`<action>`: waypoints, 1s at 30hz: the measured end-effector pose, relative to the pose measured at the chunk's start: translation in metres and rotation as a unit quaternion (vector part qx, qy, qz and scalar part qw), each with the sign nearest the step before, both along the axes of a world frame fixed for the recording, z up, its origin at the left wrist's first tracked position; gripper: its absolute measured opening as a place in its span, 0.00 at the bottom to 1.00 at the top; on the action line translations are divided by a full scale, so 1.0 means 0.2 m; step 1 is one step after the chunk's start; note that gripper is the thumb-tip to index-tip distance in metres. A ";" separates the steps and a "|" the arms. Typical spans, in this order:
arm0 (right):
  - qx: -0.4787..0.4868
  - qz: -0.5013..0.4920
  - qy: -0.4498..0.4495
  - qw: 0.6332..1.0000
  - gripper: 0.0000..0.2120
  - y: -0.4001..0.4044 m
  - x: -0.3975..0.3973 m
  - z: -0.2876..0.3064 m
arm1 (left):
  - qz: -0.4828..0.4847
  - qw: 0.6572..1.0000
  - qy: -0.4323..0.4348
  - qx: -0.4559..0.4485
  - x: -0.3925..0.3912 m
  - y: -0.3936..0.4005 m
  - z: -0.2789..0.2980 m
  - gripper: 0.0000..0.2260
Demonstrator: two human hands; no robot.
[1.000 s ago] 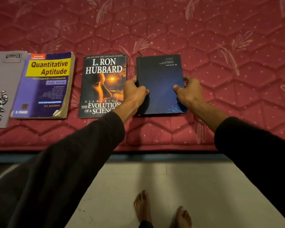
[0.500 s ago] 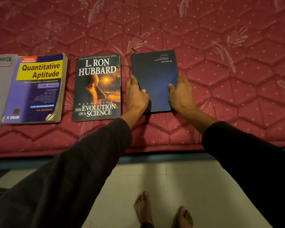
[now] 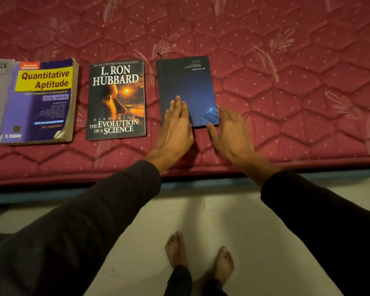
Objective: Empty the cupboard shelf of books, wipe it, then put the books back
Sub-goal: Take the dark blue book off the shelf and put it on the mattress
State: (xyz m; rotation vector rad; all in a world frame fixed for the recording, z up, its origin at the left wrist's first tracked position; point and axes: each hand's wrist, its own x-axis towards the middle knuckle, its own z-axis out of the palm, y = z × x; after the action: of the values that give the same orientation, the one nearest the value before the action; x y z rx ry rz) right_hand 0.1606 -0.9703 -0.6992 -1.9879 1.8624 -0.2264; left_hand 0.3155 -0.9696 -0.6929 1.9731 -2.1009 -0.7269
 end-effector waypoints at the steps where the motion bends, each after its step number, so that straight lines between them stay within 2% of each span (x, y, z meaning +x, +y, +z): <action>1: -0.004 0.008 0.008 1.000 0.27 0.03 -0.01 0.02 | -0.013 1.000 -0.001 -0.007 -0.02 0.03 0.02 0.28; 5: -0.013 0.036 0.033 0.999 0.28 0.15 -0.07 0.12 | -0.056 0.998 -0.008 -0.032 -0.10 0.14 0.11 0.26; 12: -0.008 0.018 0.020 1.000 0.28 0.37 -0.21 0.38 | -0.071 0.997 -0.015 -0.037 -0.24 0.33 0.38 0.24; 30: 0.036 -0.122 -0.021 0.992 0.28 0.98 -0.59 1.19 | -0.115 0.993 -0.002 0.006 -0.70 0.78 1.18 0.24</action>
State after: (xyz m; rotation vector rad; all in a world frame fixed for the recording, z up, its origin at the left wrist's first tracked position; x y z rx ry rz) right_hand 0.0419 -0.7753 -0.4621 -1.6936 2.0549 -0.2647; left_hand 0.1747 -0.8143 -0.4575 1.7576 -2.3568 -0.7751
